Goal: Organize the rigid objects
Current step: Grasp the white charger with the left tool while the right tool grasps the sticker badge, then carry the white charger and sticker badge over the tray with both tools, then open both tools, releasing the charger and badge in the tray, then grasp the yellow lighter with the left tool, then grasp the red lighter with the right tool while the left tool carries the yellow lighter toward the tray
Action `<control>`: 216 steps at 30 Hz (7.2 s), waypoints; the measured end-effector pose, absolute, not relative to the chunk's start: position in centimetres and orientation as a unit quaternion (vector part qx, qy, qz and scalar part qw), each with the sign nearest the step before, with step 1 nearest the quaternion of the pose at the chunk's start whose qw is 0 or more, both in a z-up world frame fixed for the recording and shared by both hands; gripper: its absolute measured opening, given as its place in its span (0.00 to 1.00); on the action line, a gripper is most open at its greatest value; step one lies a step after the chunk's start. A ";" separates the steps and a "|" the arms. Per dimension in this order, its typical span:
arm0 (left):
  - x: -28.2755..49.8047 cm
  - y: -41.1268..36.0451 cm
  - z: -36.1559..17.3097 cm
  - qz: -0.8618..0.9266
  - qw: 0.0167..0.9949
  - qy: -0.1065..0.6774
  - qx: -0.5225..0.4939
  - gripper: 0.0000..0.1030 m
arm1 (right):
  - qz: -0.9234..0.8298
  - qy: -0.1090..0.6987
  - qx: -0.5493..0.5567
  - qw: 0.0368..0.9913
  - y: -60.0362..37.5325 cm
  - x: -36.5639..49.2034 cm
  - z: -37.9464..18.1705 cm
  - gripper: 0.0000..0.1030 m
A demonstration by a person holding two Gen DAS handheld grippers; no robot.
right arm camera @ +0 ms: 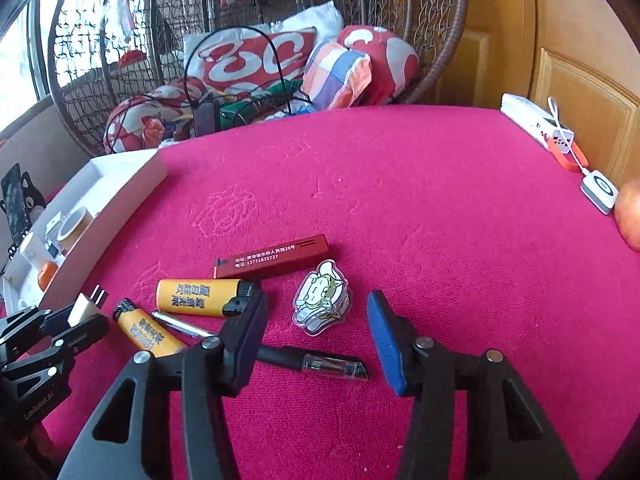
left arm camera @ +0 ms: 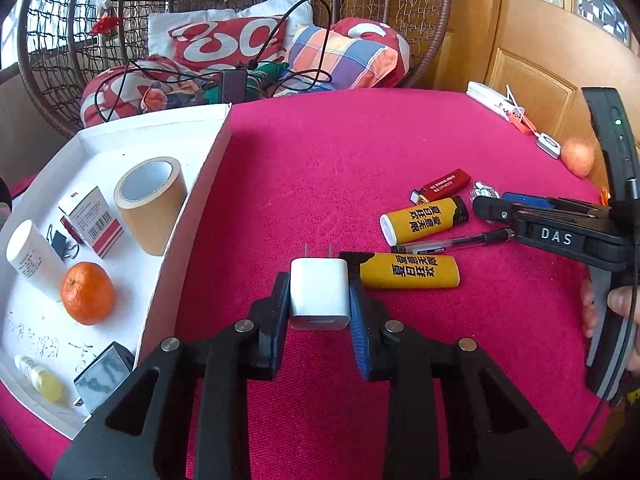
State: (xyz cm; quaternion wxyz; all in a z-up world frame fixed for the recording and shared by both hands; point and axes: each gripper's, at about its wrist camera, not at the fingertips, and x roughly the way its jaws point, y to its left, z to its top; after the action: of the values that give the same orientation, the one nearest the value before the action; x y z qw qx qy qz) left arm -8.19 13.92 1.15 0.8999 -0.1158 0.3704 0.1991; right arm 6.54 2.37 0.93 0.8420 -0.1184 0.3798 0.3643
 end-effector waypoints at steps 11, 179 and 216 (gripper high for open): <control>-8.5 14.0 1.2 0.201 0.902 0.363 -0.119 0.26 | 0.370 0.377 -0.127 0.839 2.9 6.5 0.6 0.32; -2.5 9.8 -0.5 0.142 0.887 0.433 -0.074 1.00 | 0.316 0.403 0.049 0.858 -7.0 7.7 0.2 1.00; -7.1 11.6 1.4 0.176 0.912 0.355 -0.111 0.80 | 0.406 0.393 -0.181 0.805 7.7 6.7 0.1 0.79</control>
State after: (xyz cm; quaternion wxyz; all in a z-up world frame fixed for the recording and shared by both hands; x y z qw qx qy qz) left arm -7.14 11.64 1.44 0.9116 -0.1112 0.3546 0.1758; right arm 6.67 7.74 0.11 0.8049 -0.1812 0.3932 0.4058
